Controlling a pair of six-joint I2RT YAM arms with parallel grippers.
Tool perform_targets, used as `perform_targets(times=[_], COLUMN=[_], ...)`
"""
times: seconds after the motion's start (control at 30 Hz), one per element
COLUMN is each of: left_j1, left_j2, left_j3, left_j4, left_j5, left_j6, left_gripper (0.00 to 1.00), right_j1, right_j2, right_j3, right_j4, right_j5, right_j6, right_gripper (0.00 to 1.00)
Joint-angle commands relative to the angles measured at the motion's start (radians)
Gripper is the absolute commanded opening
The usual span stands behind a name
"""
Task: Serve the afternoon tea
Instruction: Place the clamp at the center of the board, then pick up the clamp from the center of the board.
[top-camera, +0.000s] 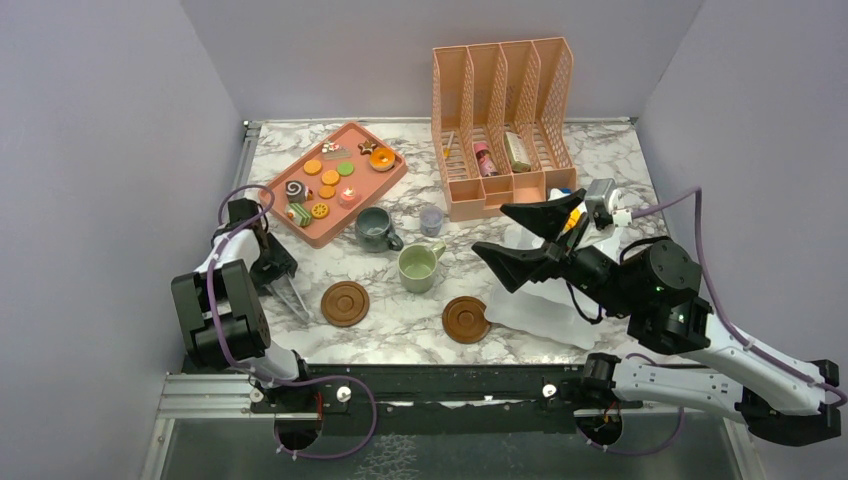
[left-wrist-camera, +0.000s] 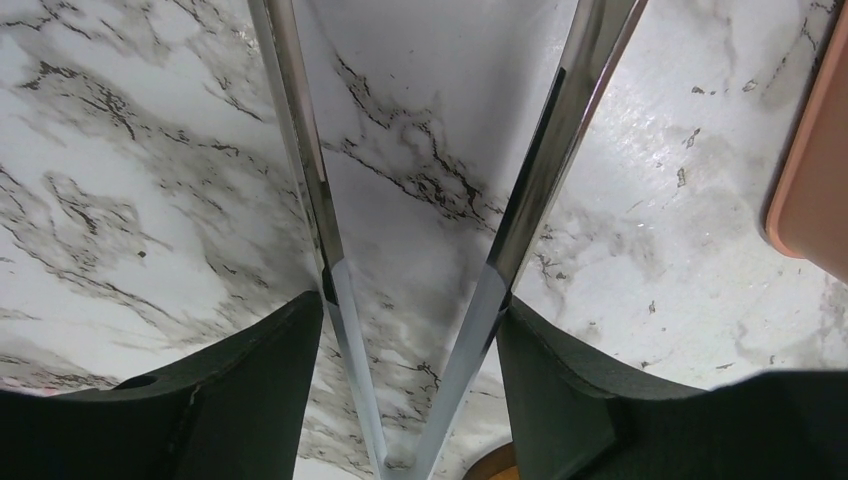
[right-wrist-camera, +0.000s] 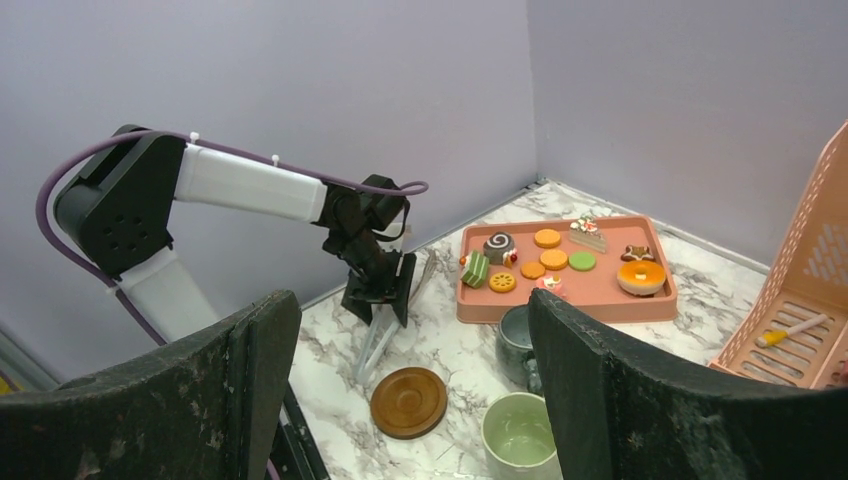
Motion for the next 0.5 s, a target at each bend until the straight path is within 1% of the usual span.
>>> perform_targets(times=[0.0,0.13,0.47], left_j1=[-0.025,-0.039,-0.042], left_j2=[0.017,0.012,0.022], left_j3=[-0.008,0.000,-0.020], left_j4=[0.002,0.004,0.021], left_j5=[-0.045,-0.061,-0.040], left_j6=[-0.006,-0.023,-0.036], left_gripper=[0.64,0.61,0.53], right_j1=[-0.001,-0.001,-0.001], right_j2=[-0.001,0.000,-0.011], right_j3=[-0.009,-0.006,-0.010], right_j4=[0.015,0.016,0.015], right_j5=[0.008,0.009,0.017], right_j6=[-0.008,-0.012,-0.020], right_gripper=[0.89,0.89,0.89])
